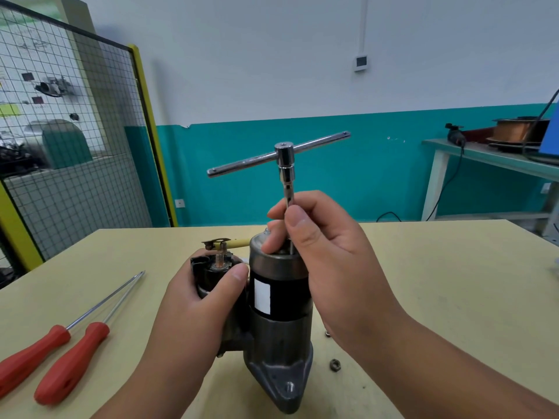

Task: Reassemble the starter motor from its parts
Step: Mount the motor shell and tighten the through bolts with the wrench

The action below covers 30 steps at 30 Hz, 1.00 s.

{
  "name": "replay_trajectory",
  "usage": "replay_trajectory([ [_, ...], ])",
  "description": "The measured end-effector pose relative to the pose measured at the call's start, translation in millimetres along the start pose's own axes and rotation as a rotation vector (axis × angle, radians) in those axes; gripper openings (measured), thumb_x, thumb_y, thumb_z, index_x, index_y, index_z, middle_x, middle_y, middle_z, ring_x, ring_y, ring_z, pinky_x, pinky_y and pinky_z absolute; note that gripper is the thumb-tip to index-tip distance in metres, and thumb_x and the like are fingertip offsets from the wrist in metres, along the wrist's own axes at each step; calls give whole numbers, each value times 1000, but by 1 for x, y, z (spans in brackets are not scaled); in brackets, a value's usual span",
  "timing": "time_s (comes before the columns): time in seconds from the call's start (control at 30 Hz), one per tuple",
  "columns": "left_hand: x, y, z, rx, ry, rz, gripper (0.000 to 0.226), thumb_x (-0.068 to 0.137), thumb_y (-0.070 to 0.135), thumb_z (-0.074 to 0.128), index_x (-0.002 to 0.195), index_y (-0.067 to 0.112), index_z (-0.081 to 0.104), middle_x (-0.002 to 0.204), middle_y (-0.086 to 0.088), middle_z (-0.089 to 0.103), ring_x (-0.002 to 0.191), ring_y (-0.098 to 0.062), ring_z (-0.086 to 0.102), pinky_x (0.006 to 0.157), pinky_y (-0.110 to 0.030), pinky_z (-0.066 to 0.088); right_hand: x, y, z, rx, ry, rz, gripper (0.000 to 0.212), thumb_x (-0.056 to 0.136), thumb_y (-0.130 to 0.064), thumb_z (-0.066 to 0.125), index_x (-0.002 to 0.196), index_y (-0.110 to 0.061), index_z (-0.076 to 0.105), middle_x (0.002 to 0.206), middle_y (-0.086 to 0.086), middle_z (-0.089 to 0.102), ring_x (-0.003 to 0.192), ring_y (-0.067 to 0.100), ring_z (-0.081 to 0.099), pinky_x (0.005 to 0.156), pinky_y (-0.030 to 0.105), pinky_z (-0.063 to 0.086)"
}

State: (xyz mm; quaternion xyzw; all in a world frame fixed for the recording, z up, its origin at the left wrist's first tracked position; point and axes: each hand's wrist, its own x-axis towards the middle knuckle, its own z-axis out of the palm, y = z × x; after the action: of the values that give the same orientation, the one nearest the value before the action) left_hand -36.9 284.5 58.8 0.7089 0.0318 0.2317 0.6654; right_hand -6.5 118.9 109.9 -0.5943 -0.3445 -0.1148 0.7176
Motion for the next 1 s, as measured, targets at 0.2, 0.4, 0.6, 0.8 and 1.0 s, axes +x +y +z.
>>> replay_trajectory([
  [0.2, 0, -2, 0, -22, -18, -6, 51, 58, 67, 73, 100, 39, 78, 87, 4, 79, 73, -16, 77, 43, -33, 55, 0, -1, 0, 7, 0, 3, 17, 102, -36, 52, 98, -30, 67, 81, -5, 73, 87, 6, 70, 81, 10, 51],
  [0.4, 2, -5, -2, 37, 0, 22, 49, 63, 71, 70, 103, 44, 75, 90, 6, 79, 87, -27, 77, 55, -43, 61, 0, -1, -1, 12, -13, 28, 24, 103, -36, 48, 105, -34, 71, 82, -3, 73, 91, 8, 69, 84, 11, 51],
  [0.6, 3, -5, -2, 30, 7, 9, 50, 62, 71, 72, 104, 43, 75, 93, 4, 80, 93, -34, 78, 65, -61, 65, 1, 0, -3, 41, -14, 52, 27, 103, -37, 44, 99, -34, 70, 84, 0, 73, 88, 10, 70, 85, 16, 53],
  [0.8, 2, -4, -1, 3, -5, -6, 47, 58, 69, 72, 98, 44, 76, 90, 4, 80, 78, -21, 80, 51, -43, 63, 2, 2, -1, 16, -2, 26, 19, 103, -37, 48, 98, -31, 66, 82, -2, 74, 87, 10, 69, 84, 15, 52],
  [1.0, 1, -2, -1, -9, -16, 2, 47, 58, 68, 72, 98, 43, 77, 89, 5, 80, 78, -17, 79, 46, -35, 59, 1, 1, -1, 20, -3, 16, 14, 102, -35, 52, 97, -32, 65, 82, -2, 74, 88, 9, 70, 84, 12, 52],
])
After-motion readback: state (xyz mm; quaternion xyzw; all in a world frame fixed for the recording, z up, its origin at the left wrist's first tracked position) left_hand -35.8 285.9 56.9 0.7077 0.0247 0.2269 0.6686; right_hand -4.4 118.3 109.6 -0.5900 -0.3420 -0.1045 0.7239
